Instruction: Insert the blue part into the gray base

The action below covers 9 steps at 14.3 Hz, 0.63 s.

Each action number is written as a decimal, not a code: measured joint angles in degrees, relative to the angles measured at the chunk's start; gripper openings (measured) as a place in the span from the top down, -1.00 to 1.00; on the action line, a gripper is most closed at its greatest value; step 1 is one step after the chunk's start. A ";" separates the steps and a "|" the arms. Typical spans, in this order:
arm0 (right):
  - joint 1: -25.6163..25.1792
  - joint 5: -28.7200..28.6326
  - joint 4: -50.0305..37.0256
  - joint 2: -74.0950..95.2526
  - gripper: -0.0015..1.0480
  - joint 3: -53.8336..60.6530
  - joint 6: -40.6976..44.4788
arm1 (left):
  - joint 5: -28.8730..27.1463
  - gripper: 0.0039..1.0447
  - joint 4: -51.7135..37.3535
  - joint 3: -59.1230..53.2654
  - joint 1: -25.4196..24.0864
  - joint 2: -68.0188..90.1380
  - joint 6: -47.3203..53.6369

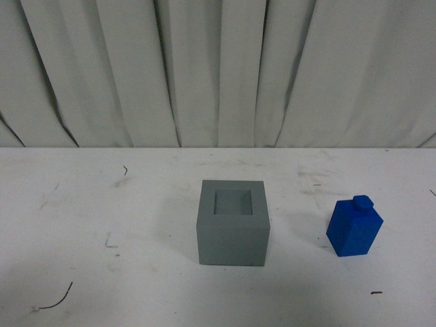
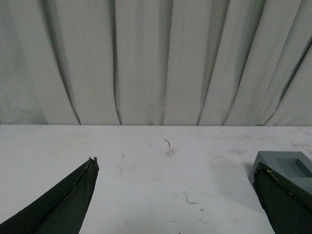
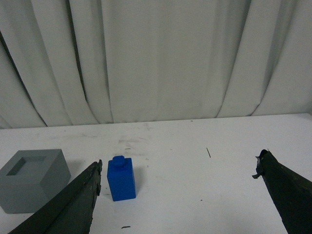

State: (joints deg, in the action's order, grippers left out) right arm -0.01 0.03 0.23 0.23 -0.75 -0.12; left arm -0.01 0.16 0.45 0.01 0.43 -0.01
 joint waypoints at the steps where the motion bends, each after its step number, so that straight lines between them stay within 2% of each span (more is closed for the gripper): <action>1: 0.00 -0.02 -0.02 0.00 -0.88 0.00 0.00 | 0.00 -0.88 0.00 0.00 0.00 0.00 0.00; 6: 0.00 -0.02 0.00 0.00 -0.88 0.00 0.00 | 0.00 -0.88 0.00 0.00 0.00 0.00 0.00; 7: -0.42 -1.01 4.22 0.79 -0.88 -1.05 -0.63 | 0.00 -0.88 0.00 0.00 0.00 0.00 0.00; 8: -2.69 -4.33 12.35 7.21 -0.88 -4.70 -2.08 | 0.04 -0.88 0.00 0.00 0.00 0.00 0.00; 9: -5.88 -6.71 10.40 12.26 -0.88 -6.64 -2.40 | 0.00 -0.88 0.00 0.00 0.00 0.00 0.00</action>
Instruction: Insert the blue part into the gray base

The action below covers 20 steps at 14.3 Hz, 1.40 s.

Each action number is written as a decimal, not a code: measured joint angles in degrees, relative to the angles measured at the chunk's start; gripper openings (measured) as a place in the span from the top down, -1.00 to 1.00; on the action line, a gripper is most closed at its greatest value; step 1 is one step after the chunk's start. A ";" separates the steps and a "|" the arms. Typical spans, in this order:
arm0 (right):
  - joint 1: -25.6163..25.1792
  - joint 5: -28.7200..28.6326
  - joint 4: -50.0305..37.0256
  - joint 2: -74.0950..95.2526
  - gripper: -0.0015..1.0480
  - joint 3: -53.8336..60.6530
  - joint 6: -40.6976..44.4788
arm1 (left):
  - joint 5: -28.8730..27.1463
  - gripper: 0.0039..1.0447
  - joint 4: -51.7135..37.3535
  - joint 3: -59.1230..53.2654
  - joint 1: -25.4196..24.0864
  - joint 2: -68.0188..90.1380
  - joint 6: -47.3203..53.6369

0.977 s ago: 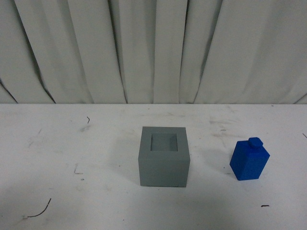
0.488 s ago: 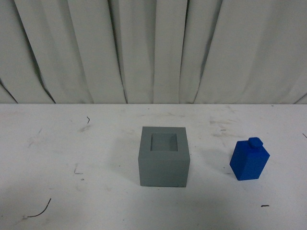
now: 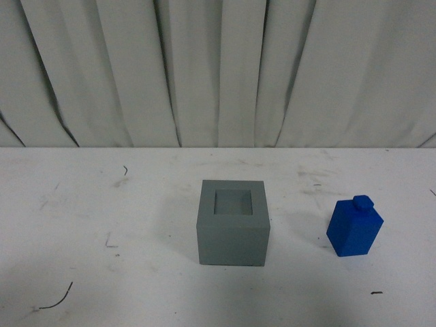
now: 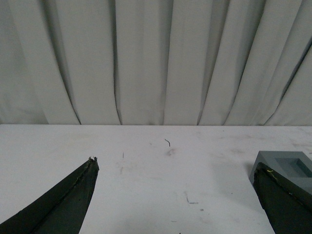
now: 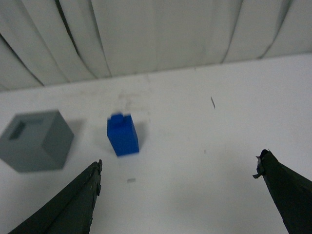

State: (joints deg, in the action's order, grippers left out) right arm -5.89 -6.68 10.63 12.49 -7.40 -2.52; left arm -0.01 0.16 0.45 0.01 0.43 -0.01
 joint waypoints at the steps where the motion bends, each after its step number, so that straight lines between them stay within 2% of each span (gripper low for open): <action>1: -3.56 -3.30 -6.51 5.68 -0.88 -2.97 0.00 | 0.00 -0.88 0.02 0.00 0.00 0.00 0.00; 2: -6.01 -4.59 -14.19 14.12 -0.88 -7.72 0.24 | 0.00 -0.88 0.00 0.00 0.00 0.00 0.02; 4: -5.31 -4.28 -27.26 32.94 -0.88 -16.72 1.09 | 0.00 -0.88 0.00 0.00 0.00 0.00 0.00; 5: -4.57 -3.85 -30.53 43.04 -0.88 -22.58 1.53 | 0.00 -0.88 0.00 0.00 0.00 0.00 0.02; 7: -2.40 -3.45 -32.81 61.00 -0.88 -35.71 5.60 | 0.00 -0.88 0.00 0.00 0.00 0.00 0.00; 10: 0.79 -12.70 -31.56 77.96 -0.88 -51.10 18.01 | 0.00 -0.88 0.00 0.00 0.00 0.00 0.00; 13: 1.38 -27.82 -20.04 83.19 -0.88 -58.66 37.73 | 0.00 -0.88 0.02 0.00 0.00 0.00 0.02; 15: 0.94 -36.22 -6.05 85.13 -0.88 -63.12 52.76 | 0.00 -0.88 0.00 0.00 0.00 0.00 0.00; 17: 0.57 -37.92 10.60 89.05 -0.88 -68.11 71.38 | 0.00 -0.88 0.00 0.00 0.00 0.00 0.00; 20: 0.70 -34.27 27.98 95.54 -0.88 -75.08 91.69 | 0.00 -0.88 0.00 0.00 0.00 0.00 0.00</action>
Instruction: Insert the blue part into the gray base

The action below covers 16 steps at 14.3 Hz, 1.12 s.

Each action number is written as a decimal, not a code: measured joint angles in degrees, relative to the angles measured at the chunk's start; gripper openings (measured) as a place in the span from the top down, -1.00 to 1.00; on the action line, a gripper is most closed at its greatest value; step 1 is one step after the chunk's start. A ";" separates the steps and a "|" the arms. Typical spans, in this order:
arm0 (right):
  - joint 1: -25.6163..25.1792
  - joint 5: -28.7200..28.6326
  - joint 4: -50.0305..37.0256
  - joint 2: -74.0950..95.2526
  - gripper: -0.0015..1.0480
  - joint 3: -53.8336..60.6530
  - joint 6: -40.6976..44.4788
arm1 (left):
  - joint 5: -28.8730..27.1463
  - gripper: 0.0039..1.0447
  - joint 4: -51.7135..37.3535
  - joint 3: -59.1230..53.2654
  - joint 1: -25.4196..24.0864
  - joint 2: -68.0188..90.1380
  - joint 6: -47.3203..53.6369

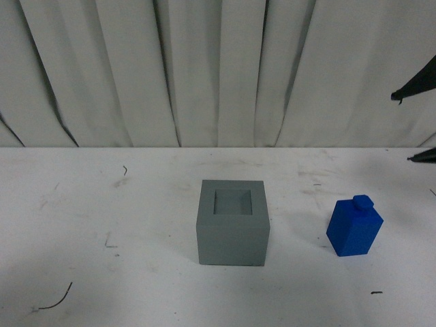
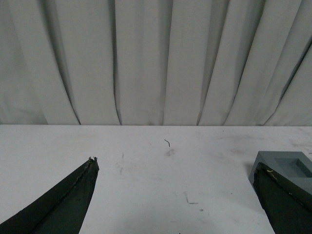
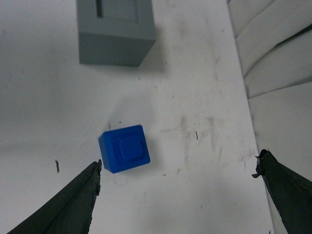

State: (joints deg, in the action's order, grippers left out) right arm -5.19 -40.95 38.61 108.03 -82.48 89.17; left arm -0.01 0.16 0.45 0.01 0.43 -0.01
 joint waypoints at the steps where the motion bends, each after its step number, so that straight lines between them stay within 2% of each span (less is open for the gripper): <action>1: 0.48 2.03 3.02 2.29 -0.88 -1.99 4.83 | 0.00 -0.88 0.00 0.00 0.00 0.00 0.00; 3: 2.27 5.05 7.63 7.19 -0.88 -5.70 8.48 | 0.00 -0.88 0.00 0.00 0.00 0.00 0.00; 7: 6.93 11.89 15.30 18.71 -0.88 -14.75 9.92 | 0.00 -0.88 0.00 0.00 0.00 0.00 0.02; 10: 8.94 15.41 16.06 22.23 -0.88 -17.66 9.92 | 0.00 -0.88 0.02 0.00 0.00 0.00 0.00; 15: 9.25 22.60 15.15 25.14 -0.88 -17.92 9.94 | 0.00 -0.88 0.00 0.00 0.00 0.00 0.00; 16: 9.18 23.63 14.75 25.14 -0.70 -17.97 9.92 | 0.00 -0.88 0.00 0.00 0.00 0.00 0.00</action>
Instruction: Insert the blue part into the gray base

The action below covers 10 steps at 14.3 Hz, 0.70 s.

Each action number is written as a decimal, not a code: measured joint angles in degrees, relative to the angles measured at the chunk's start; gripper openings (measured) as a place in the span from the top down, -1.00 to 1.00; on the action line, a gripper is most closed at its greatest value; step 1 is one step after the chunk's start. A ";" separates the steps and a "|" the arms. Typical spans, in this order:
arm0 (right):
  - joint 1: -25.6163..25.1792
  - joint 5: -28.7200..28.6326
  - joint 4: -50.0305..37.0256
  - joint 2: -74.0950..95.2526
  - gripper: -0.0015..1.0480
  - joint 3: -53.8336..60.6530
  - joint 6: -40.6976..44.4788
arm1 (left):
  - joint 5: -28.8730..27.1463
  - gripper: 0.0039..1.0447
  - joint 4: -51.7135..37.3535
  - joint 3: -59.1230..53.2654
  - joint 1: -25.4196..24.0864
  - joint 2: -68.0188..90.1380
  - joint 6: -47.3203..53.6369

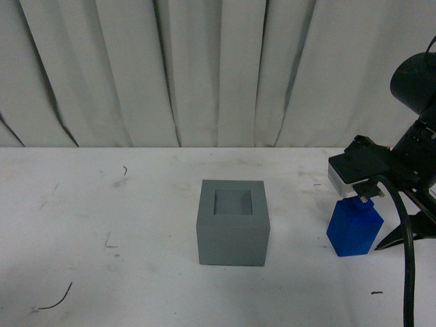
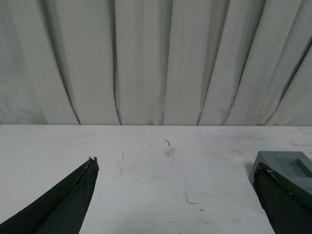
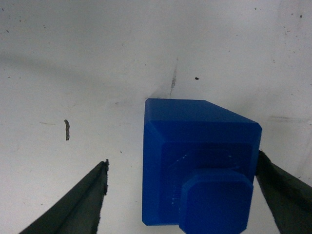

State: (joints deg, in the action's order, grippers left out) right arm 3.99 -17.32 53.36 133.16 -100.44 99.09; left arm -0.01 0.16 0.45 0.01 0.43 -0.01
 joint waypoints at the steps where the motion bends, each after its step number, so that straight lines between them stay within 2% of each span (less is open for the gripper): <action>1: -0.26 -0.02 -0.52 0.00 -0.48 -0.07 0.00 | 0.00 -0.88 0.02 0.00 0.00 0.00 0.02; 3: -0.26 -0.28 -0.39 0.00 -0.05 -0.44 0.00 | 0.00 -0.88 0.02 0.00 0.00 0.00 0.00; 4: -0.26 -0.63 -0.33 0.00 0.09 -0.55 0.02 | 0.00 -0.88 0.02 0.00 0.00 0.00 0.00; 8: -0.37 -2.45 2.03 -0.57 0.10 -0.74 0.02 | 0.00 -0.88 0.02 0.00 0.00 0.00 0.00; 10: -0.39 -6.36 5.49 -4.46 0.10 -0.74 0.00 | 0.00 -0.88 0.02 0.00 0.00 0.00 0.00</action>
State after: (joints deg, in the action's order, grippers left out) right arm 3.60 -23.68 58.85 128.70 -101.19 99.09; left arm -0.01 0.19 0.45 0.01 0.43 -0.01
